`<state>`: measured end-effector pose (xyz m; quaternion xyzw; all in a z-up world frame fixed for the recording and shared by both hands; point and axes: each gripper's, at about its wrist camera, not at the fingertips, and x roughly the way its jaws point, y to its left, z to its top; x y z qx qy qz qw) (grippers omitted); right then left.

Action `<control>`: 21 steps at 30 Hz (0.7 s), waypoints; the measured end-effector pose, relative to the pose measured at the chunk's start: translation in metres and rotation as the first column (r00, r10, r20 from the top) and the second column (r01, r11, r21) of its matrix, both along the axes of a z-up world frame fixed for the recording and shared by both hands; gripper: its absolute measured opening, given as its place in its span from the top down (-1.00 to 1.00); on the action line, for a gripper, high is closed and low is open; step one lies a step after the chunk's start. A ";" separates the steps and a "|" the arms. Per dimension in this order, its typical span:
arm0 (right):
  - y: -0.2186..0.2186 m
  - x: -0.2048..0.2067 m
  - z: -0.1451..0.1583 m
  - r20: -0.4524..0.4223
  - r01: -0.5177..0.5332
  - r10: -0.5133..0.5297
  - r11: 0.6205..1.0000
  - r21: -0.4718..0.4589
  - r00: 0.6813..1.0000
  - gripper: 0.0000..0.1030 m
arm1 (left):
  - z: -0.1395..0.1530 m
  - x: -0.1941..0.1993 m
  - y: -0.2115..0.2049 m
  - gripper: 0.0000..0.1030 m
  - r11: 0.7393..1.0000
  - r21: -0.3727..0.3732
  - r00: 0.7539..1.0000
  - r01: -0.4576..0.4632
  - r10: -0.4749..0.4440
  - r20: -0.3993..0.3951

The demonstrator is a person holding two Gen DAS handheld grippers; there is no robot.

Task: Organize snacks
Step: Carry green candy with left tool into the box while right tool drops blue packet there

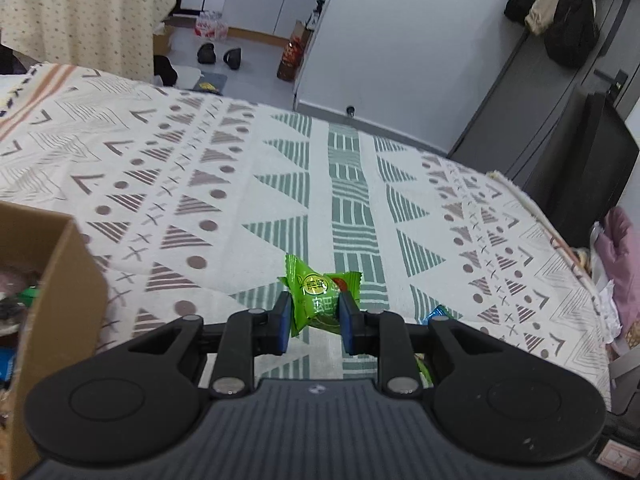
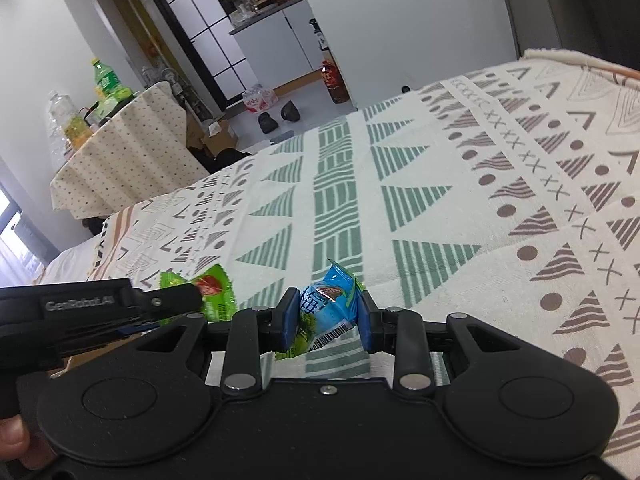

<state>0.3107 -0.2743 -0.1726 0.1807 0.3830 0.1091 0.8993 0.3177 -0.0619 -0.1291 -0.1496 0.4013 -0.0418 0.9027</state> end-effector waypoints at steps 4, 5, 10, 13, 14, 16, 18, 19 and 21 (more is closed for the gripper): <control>0.008 -0.007 0.010 0.010 0.002 -0.002 1.000 0.000 1.000 0.42 | 0.011 -0.015 0.015 0.54 0.999 -0.027 0.999 -0.042 0.042 0.022; 0.011 -0.009 0.012 0.012 0.004 -0.004 1.000 0.003 1.000 0.42 | 0.013 -0.018 0.017 0.54 0.999 -0.024 0.998 -0.047 0.048 0.029; 0.028 -0.020 0.025 0.026 -0.007 0.007 1.000 0.008 1.000 0.42 | 0.019 -0.035 0.035 0.54 0.997 -0.040 0.997 -0.074 0.075 0.032; 0.041 -0.025 0.033 0.040 -0.025 0.025 1.000 0.005 0.999 0.42 | 0.026 -0.043 0.048 0.54 0.993 -0.046 0.993 -0.105 0.107 0.050; 0.046 -0.026 0.035 0.043 -0.031 0.030 1.000 0.004 0.999 0.42 | 0.029 -0.046 0.052 0.54 0.992 -0.046 0.991 -0.116 0.119 0.057; 0.055 -0.029 0.040 0.048 -0.041 0.040 0.999 0.003 0.998 0.42 | 0.035 -0.050 0.061 0.54 0.989 -0.053 0.988 -0.136 0.139 0.071; 0.064 -0.031 0.046 0.054 -0.048 0.047 0.999 0.002 0.997 0.42 | 0.040 -0.054 0.070 0.54 0.986 -0.066 0.984 -0.152 0.157 0.084; 0.068 -0.033 0.048 0.057 -0.052 0.052 0.999 0.003 0.997 0.42 | 0.044 -0.056 0.074 0.54 0.985 -0.069 0.982 -0.160 0.166 0.092; 0.078 -0.036 0.054 0.064 -0.063 0.063 0.998 -0.001 0.996 0.42 | 0.049 -0.060 0.082 0.54 0.982 -0.078 0.978 -0.172 0.180 0.106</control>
